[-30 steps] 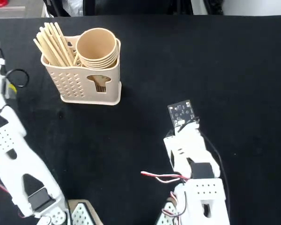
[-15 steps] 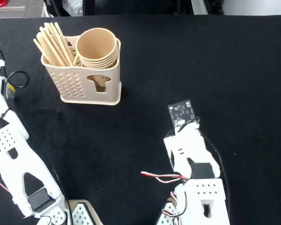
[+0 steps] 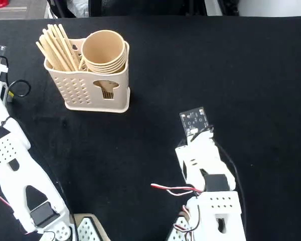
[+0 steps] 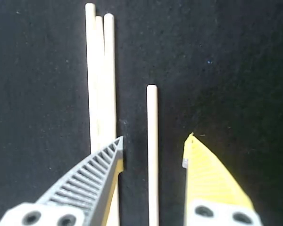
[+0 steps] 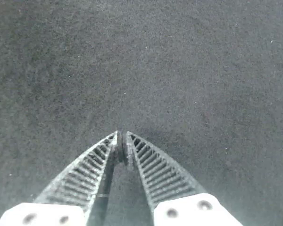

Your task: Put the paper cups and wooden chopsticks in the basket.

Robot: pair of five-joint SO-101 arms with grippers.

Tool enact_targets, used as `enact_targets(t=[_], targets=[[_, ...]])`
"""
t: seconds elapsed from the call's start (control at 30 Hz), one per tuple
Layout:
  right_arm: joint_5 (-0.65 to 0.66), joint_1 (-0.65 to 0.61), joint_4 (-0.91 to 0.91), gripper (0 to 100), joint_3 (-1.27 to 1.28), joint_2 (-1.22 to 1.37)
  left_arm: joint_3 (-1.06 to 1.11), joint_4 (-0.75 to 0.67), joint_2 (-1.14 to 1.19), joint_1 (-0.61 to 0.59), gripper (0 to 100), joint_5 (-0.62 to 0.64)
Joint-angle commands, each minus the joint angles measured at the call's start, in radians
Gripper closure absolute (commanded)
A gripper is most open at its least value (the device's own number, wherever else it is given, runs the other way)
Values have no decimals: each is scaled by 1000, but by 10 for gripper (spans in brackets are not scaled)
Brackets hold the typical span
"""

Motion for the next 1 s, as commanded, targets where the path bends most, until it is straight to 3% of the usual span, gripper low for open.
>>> enact_targets(t=[0.0,0.5,0.73,0.97], targets=[[2,5,-8,987,-36,-13,114,-38,0,-5,791,-8],[2,6,-8,987,-36,-13,280,8,0,-5,844,71],[2,6,-8,987,-36,-13,302,9,0,-5,947,68],[2,6,-8,987,-36,-13,246,133,-12,-5,951,66]])
